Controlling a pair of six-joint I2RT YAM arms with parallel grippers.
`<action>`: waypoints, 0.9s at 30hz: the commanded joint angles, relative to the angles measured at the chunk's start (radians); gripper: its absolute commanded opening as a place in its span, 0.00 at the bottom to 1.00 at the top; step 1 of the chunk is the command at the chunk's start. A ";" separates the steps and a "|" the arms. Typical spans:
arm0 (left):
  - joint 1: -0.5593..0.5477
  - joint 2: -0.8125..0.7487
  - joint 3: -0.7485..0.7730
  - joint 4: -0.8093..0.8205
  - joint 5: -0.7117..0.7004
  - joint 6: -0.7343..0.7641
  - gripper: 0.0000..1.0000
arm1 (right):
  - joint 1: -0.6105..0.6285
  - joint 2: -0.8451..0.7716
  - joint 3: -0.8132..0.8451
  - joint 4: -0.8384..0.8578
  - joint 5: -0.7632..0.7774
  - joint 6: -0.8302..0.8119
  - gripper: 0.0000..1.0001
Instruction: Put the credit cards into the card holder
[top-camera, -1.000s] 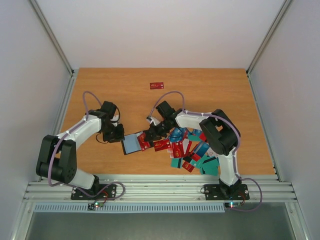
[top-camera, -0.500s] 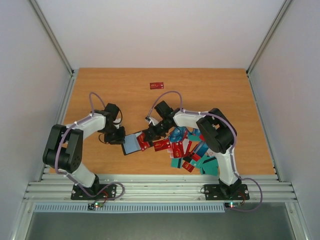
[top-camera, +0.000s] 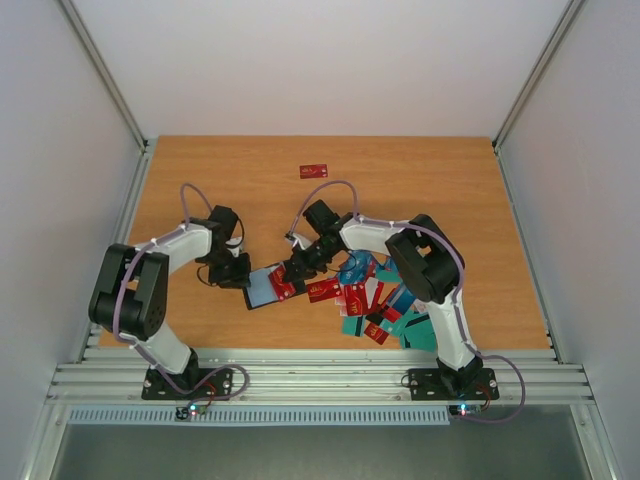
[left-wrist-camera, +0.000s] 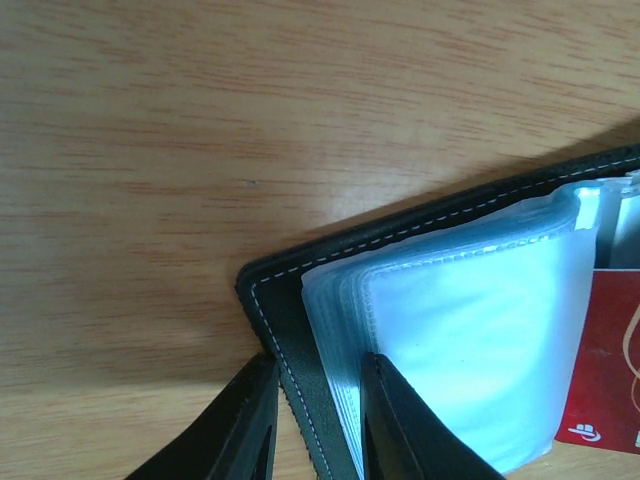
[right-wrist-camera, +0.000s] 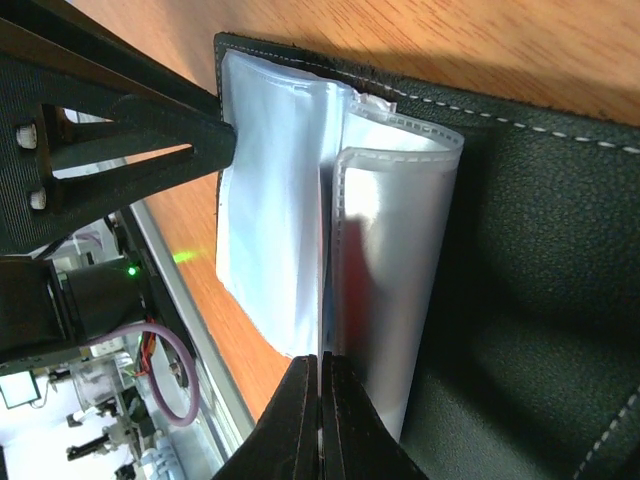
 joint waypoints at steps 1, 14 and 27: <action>0.001 0.048 0.013 0.045 -0.010 0.039 0.25 | 0.017 0.045 0.033 -0.035 -0.018 -0.030 0.01; 0.001 0.065 0.018 0.031 -0.019 0.058 0.25 | 0.018 0.091 0.099 -0.039 -0.032 -0.022 0.01; 0.001 0.061 0.018 0.010 -0.032 0.063 0.25 | 0.016 0.117 0.121 0.005 -0.058 0.017 0.01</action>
